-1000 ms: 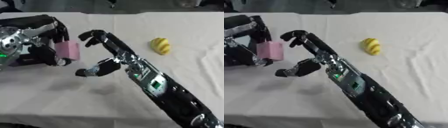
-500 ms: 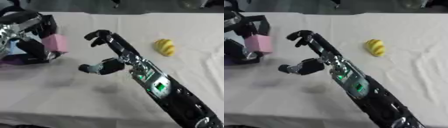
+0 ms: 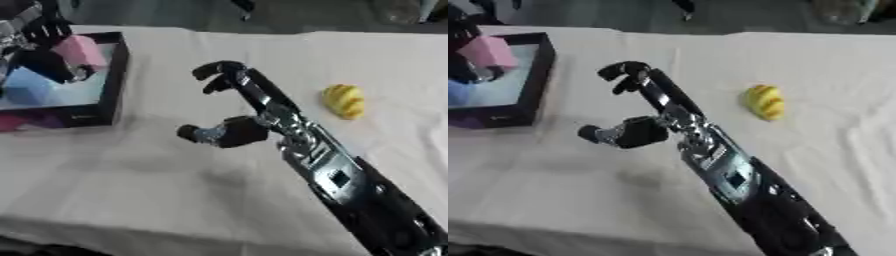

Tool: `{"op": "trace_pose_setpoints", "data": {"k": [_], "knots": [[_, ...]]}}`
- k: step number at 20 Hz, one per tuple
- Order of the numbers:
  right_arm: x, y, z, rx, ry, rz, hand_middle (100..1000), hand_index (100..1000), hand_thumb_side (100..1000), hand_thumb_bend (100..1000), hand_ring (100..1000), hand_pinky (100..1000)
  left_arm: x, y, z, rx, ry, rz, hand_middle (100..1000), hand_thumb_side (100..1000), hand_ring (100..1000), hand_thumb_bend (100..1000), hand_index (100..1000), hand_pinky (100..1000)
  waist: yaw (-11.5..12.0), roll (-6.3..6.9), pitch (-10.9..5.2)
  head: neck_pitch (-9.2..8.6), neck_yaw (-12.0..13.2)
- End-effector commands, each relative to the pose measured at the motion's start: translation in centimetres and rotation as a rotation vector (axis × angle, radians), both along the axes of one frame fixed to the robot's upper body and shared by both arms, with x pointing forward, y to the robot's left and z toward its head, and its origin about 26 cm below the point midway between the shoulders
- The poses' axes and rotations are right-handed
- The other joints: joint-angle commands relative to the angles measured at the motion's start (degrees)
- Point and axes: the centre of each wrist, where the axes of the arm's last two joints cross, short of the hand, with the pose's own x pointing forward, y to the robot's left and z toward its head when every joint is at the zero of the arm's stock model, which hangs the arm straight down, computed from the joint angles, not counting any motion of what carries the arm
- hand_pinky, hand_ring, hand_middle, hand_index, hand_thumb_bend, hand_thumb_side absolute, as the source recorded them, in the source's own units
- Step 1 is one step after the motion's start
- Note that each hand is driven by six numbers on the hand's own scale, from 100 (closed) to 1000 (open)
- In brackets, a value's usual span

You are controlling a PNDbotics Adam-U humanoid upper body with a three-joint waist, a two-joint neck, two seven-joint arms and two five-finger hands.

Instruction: Pick up the objects with one hand, pass them to the other hand, and then place them into the box on the other side of the table.

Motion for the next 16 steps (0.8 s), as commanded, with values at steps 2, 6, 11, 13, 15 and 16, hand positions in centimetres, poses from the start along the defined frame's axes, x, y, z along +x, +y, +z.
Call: {"op": "trace_pose_setpoints", "data": {"k": [2,6,11,13,15,16], "knots": [[-0.1,-0.2,1.3,0.022,-0.032,0.0,707,740,242,603,665,783,0.9,1.5,0.9,-0.021,-0.046,0.051,431,100,547,307,492,697,-0.2,0.03,-0.04,-1.17,0.7],[-0.1,-0.3,1.4,0.031,-0.03,-0.005,704,738,238,602,662,782,2.8,2.8,0.4,-0.044,-0.06,0.132,440,100,550,293,506,707,-0.7,-0.02,-0.23,-1.4,1.5],[-0.2,-0.3,1.6,0.043,-0.033,-0.003,702,736,231,604,658,780,4.9,3.9,-0.9,-0.043,-0.061,0.188,469,100,566,347,543,719,-1.0,0.0,-0.15,-1.68,3.2],[-0.3,-0.3,1.7,0.049,-0.035,-0.003,701,735,231,605,657,780,5.5,4.2,-1.4,-0.029,-0.062,0.207,476,100,571,383,550,720,-1.2,-0.01,-0.06,-1.85,4.1],[-0.3,-0.4,1.8,0.053,-0.036,-0.003,701,734,231,606,656,779,5.9,4.6,-1.8,-0.017,-0.066,0.228,480,100,574,400,555,722,-1.3,-0.03,0.04,-2.0,5.0],[-0.3,-0.4,1.8,0.055,-0.036,-0.003,700,734,231,606,656,779,6.1,4.7,-1.9,-0.011,-0.068,0.241,483,100,576,405,557,723,-1.3,-0.03,0.09,-2.05,5.4]]}}
